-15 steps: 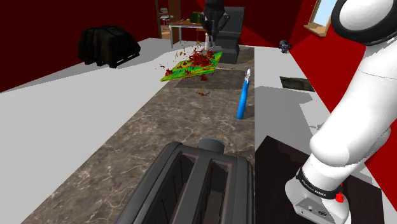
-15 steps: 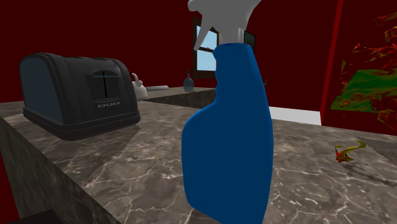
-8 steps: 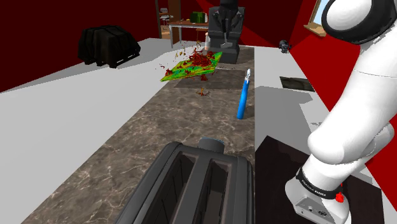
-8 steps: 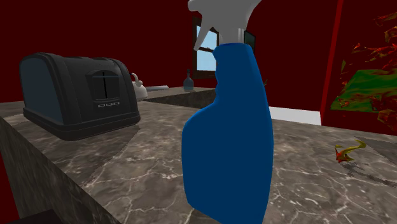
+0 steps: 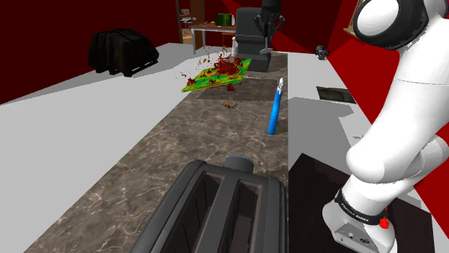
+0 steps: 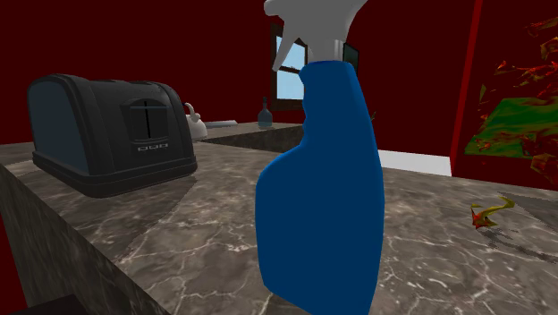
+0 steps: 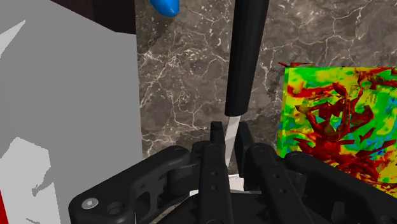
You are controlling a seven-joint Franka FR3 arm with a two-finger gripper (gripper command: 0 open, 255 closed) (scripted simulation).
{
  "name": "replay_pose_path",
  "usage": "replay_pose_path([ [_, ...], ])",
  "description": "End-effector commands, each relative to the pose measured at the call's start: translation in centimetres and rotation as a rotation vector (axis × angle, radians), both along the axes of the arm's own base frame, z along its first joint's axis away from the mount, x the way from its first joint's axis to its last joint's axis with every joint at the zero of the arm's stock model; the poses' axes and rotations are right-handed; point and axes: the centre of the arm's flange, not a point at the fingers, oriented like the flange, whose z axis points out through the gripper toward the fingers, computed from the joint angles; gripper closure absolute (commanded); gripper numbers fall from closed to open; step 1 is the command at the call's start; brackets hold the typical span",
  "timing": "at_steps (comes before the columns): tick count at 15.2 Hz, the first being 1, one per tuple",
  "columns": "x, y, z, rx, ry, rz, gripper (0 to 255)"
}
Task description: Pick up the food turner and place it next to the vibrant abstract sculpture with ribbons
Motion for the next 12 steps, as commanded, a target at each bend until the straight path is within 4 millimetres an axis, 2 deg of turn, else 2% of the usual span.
replay_pose_path([
  [1, 0.0, -0.3, -1.1, 0.000, 0.000, 0.001, 255],
  [12, 0.0, -0.3, -6.9, 0.000, 0.000, 0.001, 255],
])
